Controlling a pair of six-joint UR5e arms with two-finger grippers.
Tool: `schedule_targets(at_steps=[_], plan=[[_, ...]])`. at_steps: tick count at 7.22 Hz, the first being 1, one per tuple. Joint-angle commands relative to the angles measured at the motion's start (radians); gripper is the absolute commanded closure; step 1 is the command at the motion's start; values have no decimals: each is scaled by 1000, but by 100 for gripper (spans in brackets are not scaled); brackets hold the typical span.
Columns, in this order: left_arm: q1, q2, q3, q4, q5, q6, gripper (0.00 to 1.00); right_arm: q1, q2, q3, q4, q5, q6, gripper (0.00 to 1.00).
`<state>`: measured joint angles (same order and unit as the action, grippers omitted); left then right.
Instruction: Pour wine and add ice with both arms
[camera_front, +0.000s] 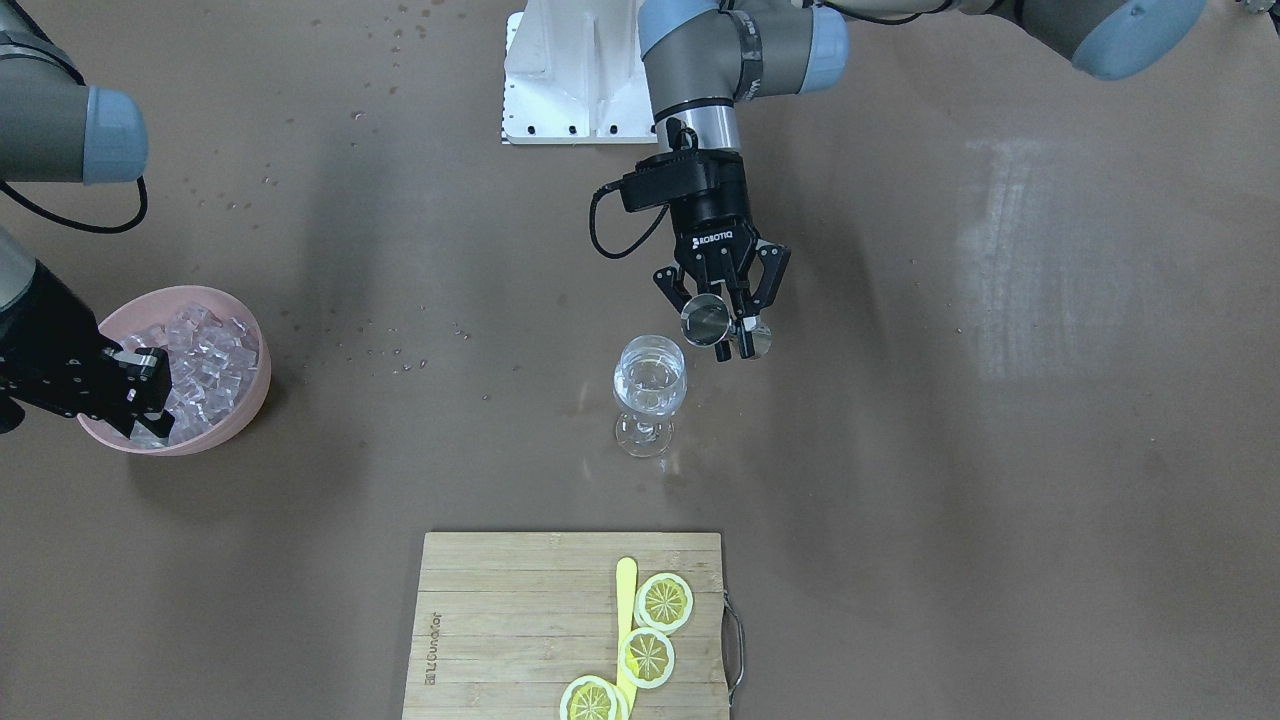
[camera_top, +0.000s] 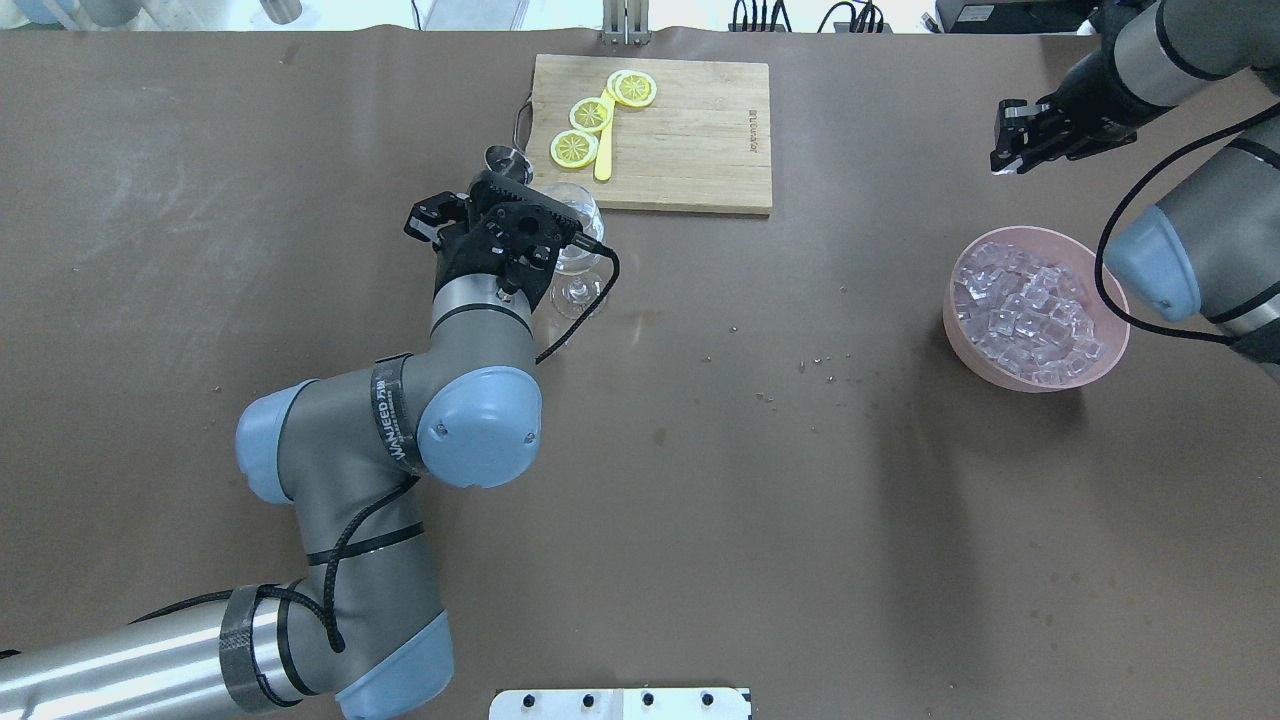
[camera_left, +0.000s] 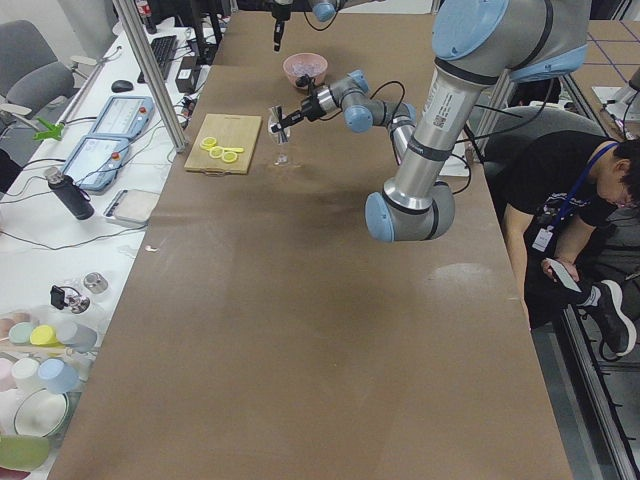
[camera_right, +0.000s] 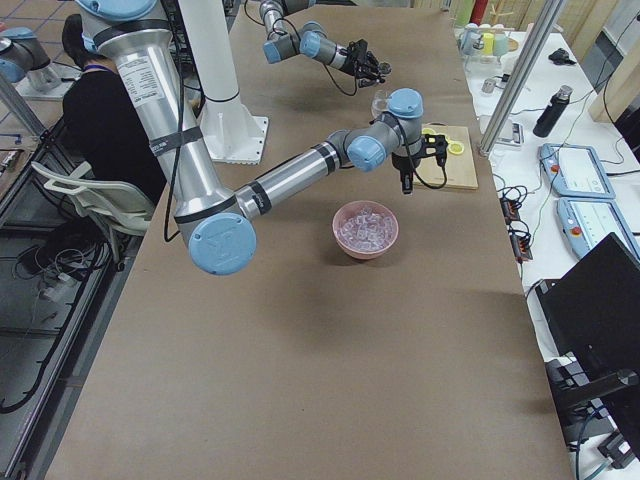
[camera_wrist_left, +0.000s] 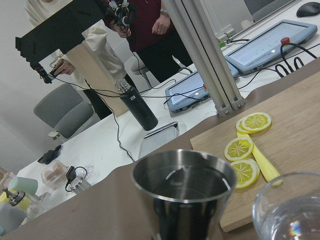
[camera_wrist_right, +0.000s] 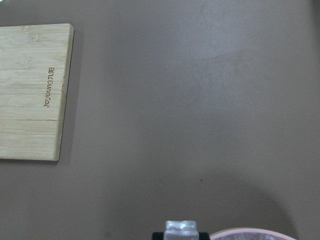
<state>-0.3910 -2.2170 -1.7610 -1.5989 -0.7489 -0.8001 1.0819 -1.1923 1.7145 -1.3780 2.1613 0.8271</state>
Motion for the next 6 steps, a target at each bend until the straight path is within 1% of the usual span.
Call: schedule_targets(at_steps=[1,2,4,6], plan=[[1,-35,12,65,-3,16,86,-16,5,-9,-1,-29,-2,100],[1,-44,14,68,-3,47,86,-17,8,-12,-1,-40,-3,100],[1,-49,9,126,-4,70,86,-19,36,-6,-1,-46,-2,100],[1,-55,12,161,-3,81,86,-19,36,-1,-1,-44,-3,100]])
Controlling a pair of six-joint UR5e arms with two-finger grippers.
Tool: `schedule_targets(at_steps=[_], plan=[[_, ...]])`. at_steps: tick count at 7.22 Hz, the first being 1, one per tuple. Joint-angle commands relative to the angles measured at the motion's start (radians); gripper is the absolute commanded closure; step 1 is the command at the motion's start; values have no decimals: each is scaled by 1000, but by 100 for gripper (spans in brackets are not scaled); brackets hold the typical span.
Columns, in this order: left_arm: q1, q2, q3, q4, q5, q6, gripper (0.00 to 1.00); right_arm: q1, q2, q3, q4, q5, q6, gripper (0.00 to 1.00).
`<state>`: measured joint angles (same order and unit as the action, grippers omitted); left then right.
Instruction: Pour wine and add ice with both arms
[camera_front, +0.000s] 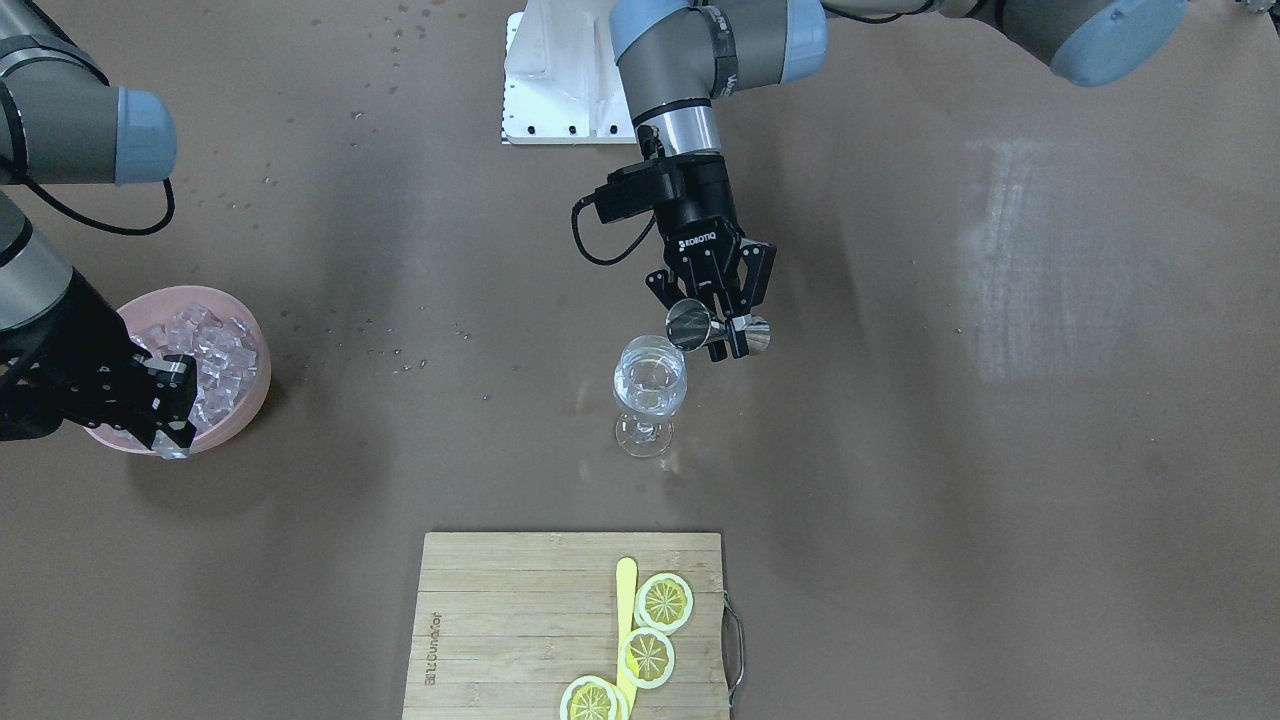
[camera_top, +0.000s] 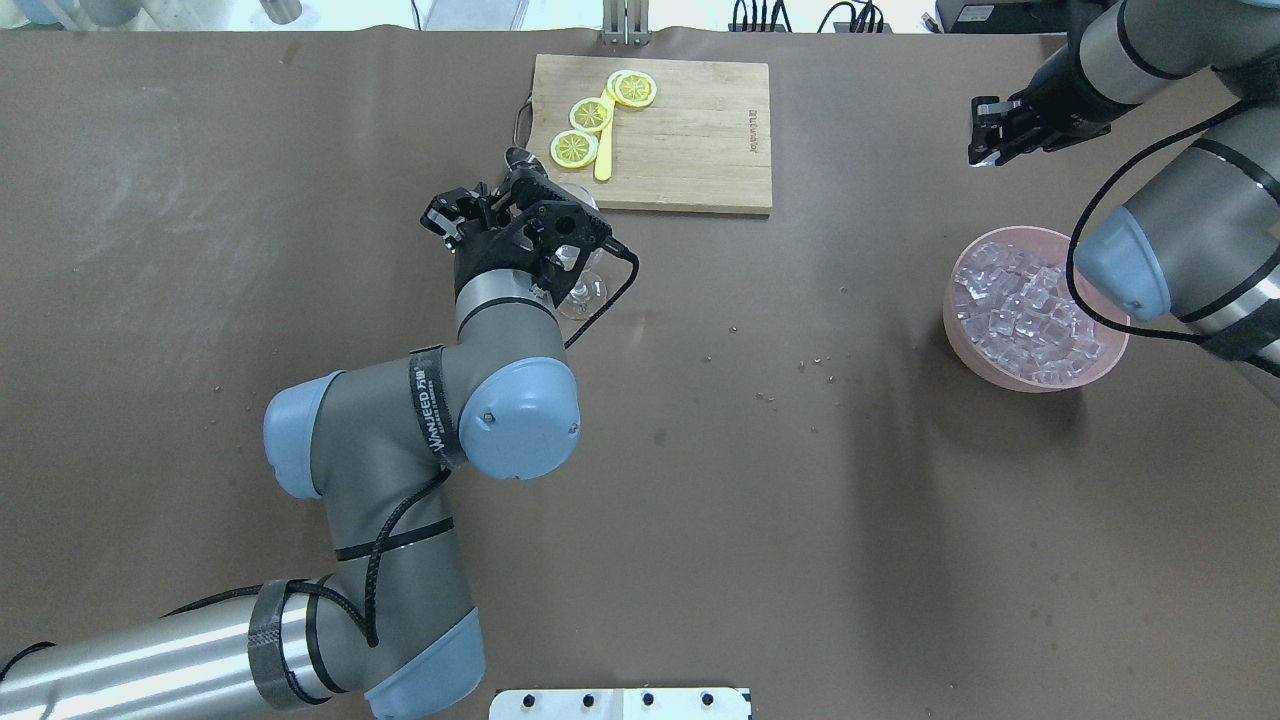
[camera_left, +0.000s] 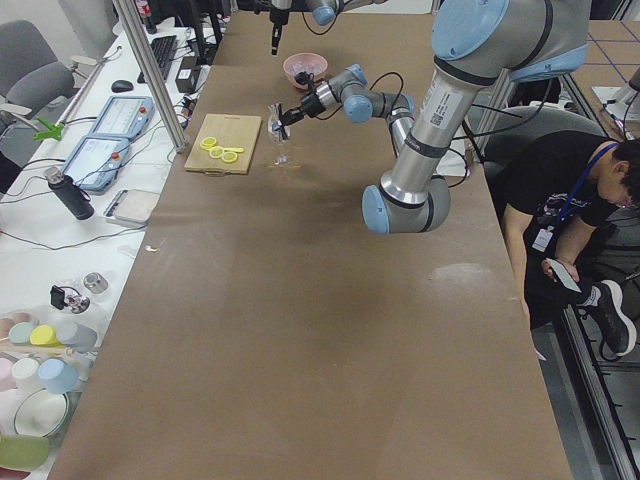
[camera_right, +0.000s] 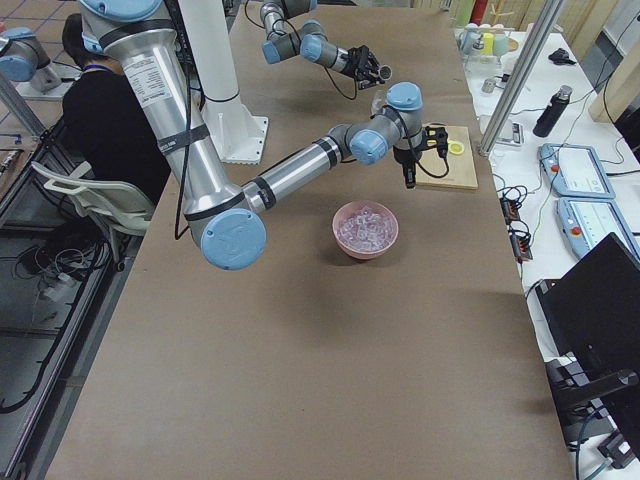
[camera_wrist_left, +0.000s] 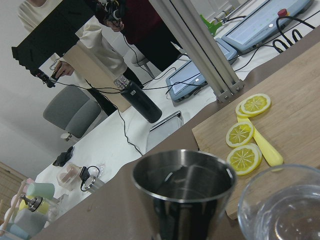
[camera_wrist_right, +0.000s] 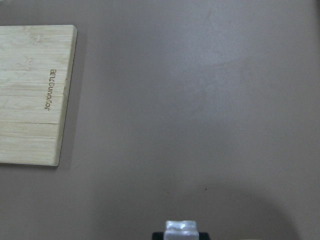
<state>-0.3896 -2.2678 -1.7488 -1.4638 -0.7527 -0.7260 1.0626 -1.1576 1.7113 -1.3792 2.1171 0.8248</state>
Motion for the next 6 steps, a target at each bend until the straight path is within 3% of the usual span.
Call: schedule_targets(at_steps=[1,6], plan=[[0,-16,11,52,-1,7,86,2,0,-1,0,-2,-10,100],[0,-42,26,128,3,51,86,26,4,1,-1,3,-23,100]])
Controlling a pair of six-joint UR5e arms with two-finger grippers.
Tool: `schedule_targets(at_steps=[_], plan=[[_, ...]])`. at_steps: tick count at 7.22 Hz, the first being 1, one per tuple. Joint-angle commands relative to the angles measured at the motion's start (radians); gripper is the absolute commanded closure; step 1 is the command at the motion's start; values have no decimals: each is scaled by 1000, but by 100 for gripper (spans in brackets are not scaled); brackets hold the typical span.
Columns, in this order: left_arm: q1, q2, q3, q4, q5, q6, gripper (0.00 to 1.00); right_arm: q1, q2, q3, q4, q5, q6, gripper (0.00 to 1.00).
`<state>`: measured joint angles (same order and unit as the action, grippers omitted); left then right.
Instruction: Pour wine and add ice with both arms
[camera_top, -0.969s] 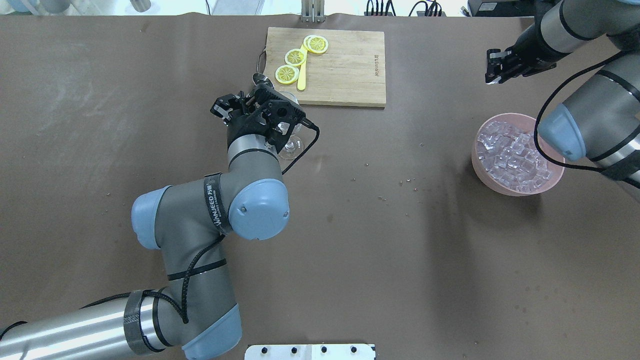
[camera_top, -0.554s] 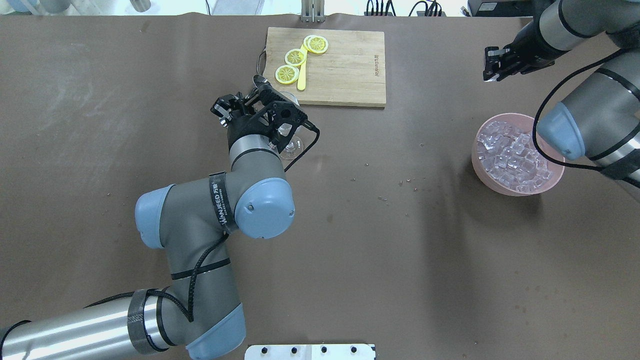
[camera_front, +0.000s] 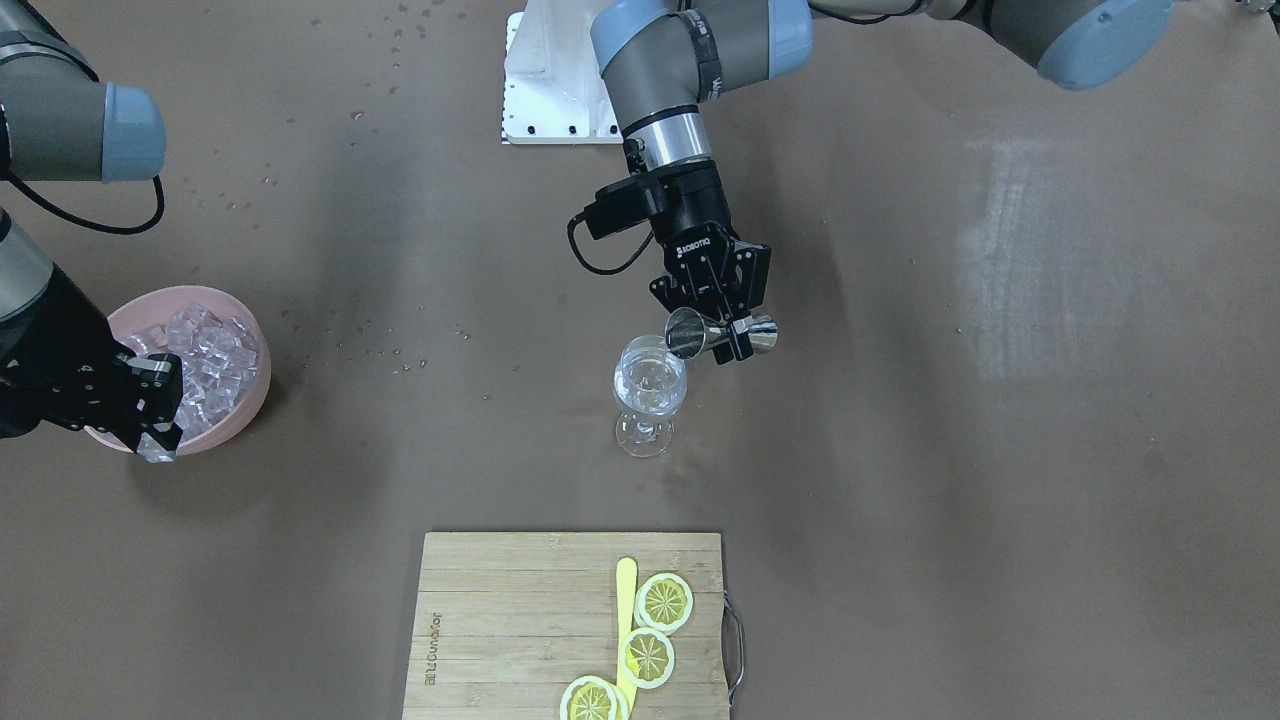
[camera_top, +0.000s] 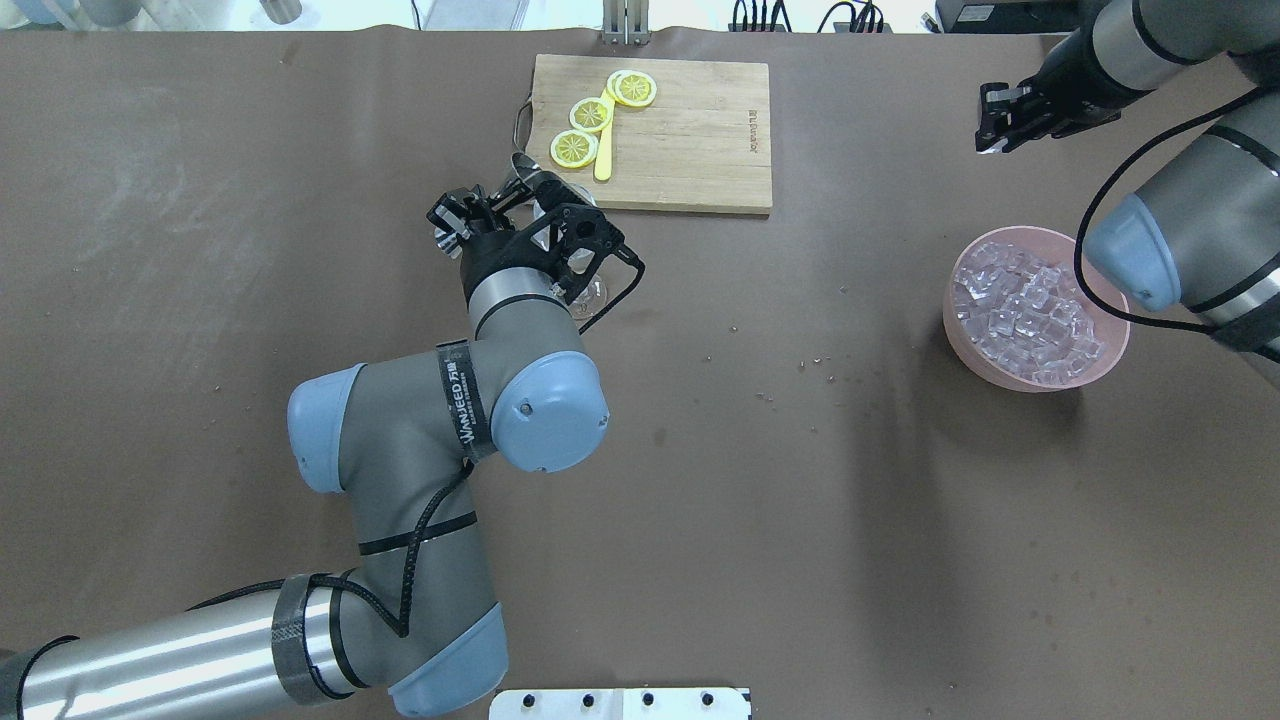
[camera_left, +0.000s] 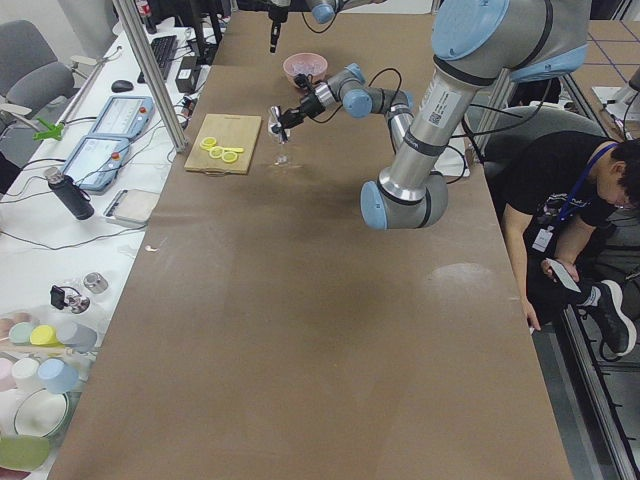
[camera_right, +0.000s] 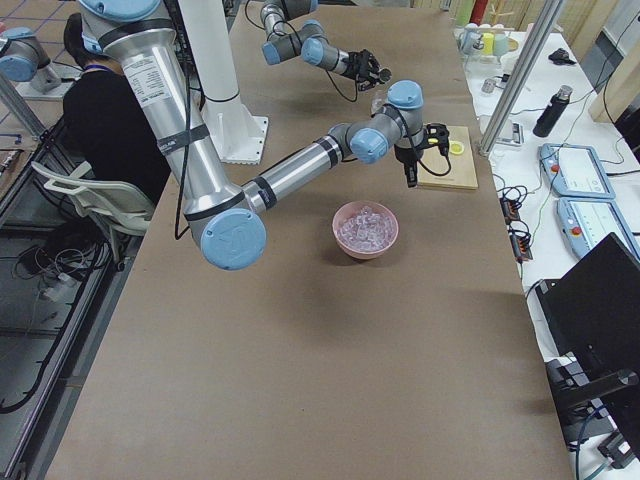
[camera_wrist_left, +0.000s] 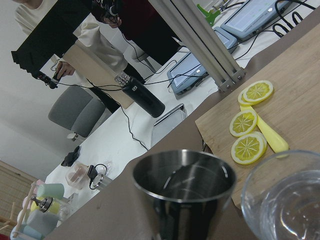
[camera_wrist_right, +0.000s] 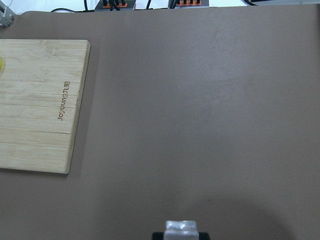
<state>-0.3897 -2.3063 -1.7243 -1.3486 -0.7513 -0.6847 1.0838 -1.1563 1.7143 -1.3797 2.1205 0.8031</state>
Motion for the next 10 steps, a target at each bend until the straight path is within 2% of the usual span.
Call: schedule_targets(at_steps=[1,4,6,8,10], plan=[[0,-11,3,49,1,10,86,11,13,-5,-4,-1,-1,100],[0,-13,0,83,1,31,86,51,13,5,-18,2,-63,100],[0,-12,-24,50,-2,11,86,61,13,-7,-39,6,-65,100],[-3,20,-44,-134,0,11,86,59,44,-7,-78,7,-61,100],[-24,117,-113,-290,-2,-27,86,38,78,-24,-81,18,-52,100]])
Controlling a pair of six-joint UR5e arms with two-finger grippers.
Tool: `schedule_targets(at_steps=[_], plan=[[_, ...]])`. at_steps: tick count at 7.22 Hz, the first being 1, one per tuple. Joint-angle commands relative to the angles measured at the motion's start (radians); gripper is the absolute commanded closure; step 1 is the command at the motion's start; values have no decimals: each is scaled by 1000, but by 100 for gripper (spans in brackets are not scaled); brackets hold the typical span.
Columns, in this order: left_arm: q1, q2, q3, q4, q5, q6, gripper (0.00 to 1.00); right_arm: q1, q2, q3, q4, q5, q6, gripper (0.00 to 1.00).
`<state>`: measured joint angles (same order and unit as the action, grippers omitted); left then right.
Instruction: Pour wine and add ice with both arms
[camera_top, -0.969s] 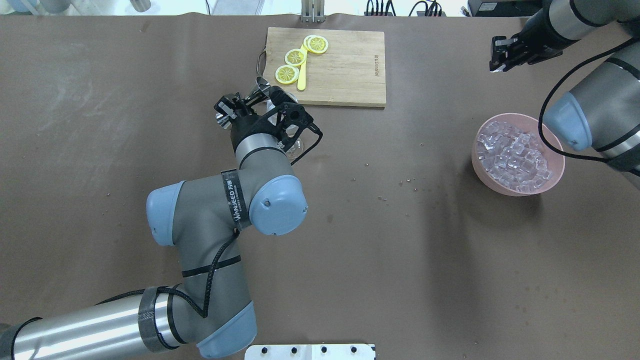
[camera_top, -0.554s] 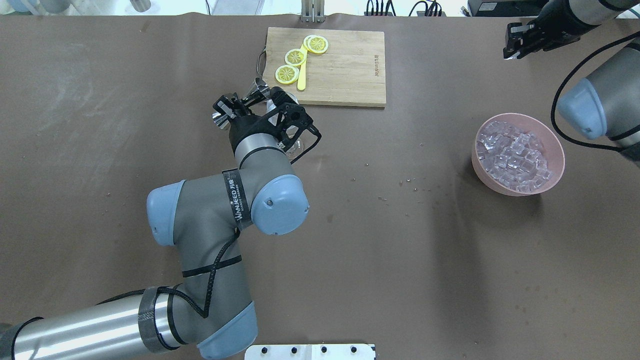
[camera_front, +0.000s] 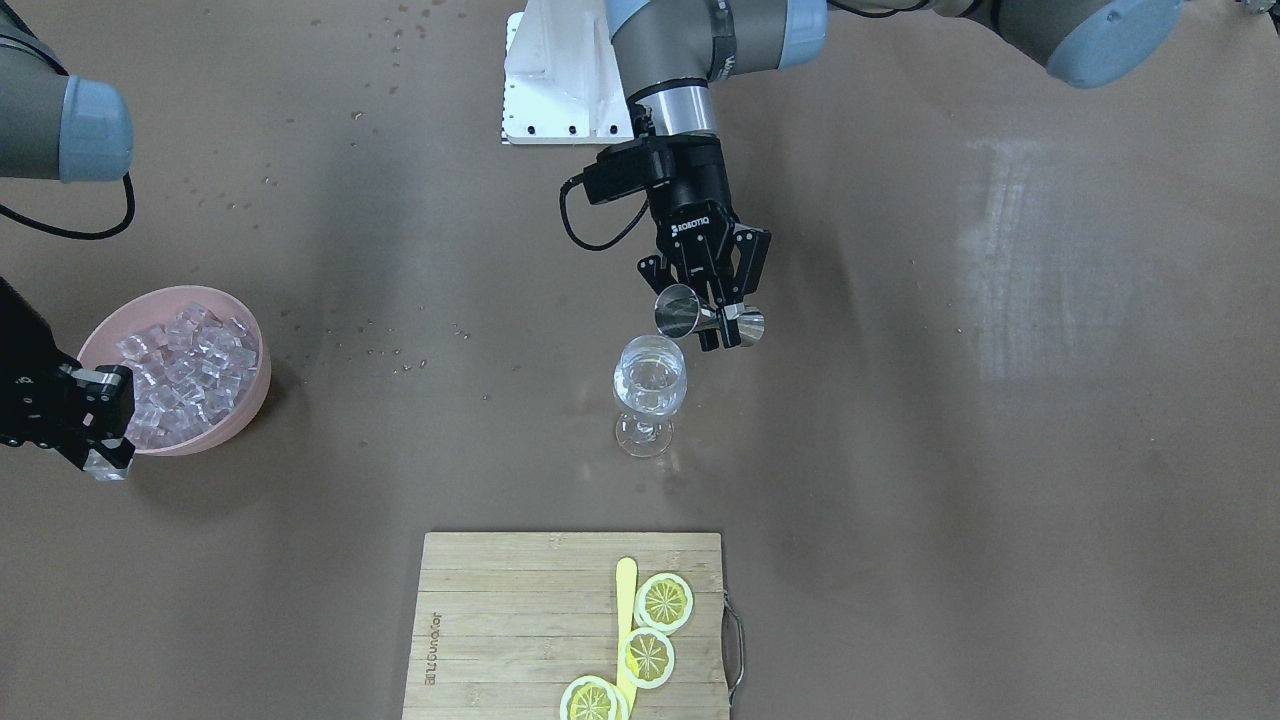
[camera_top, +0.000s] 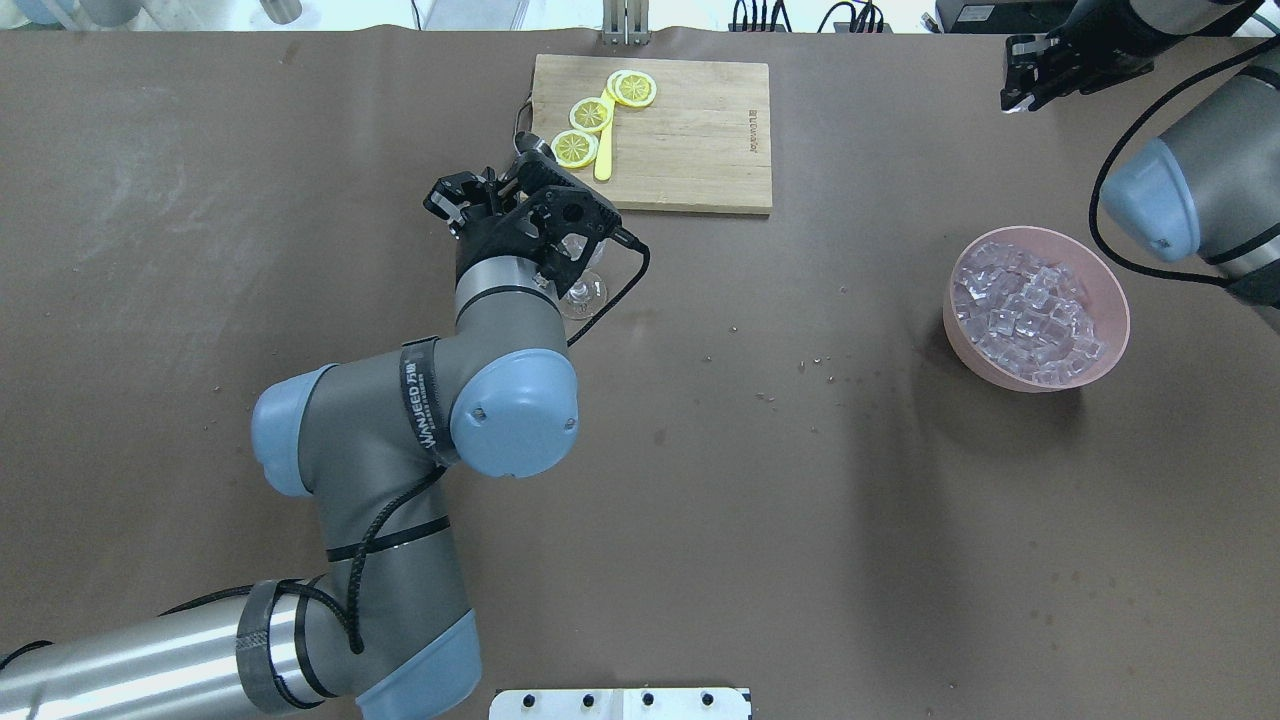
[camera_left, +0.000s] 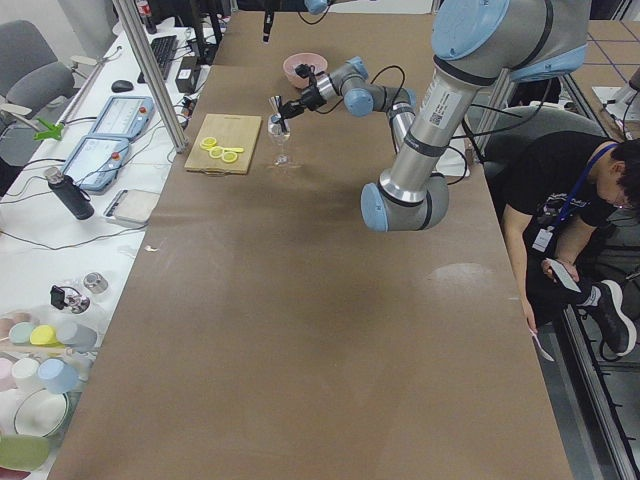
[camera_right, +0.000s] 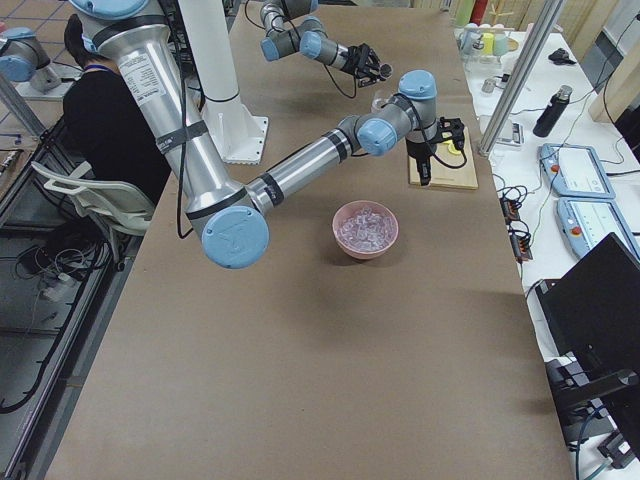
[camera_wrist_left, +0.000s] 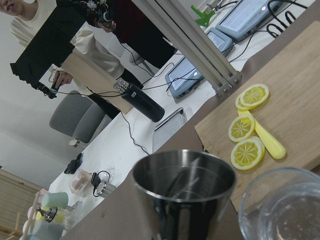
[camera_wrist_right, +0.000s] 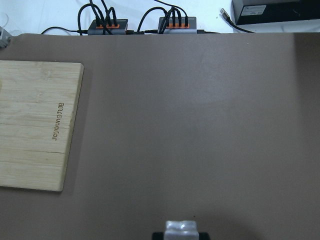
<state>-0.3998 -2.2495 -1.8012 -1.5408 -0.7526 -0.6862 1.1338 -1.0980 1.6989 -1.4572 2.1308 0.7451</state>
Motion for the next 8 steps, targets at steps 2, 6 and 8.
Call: schedule_targets(at_steps=[2,6,8], plan=[[-77,173,-61,-297,-10,-47,86,-112,143,-51,-27,8,100,100],[-297,480,-54,-807,-236,-49,86,-285,317,-44,-48,-80,302,100],[-458,531,70,-974,-491,-58,86,-354,360,-62,-48,-119,367,100]])
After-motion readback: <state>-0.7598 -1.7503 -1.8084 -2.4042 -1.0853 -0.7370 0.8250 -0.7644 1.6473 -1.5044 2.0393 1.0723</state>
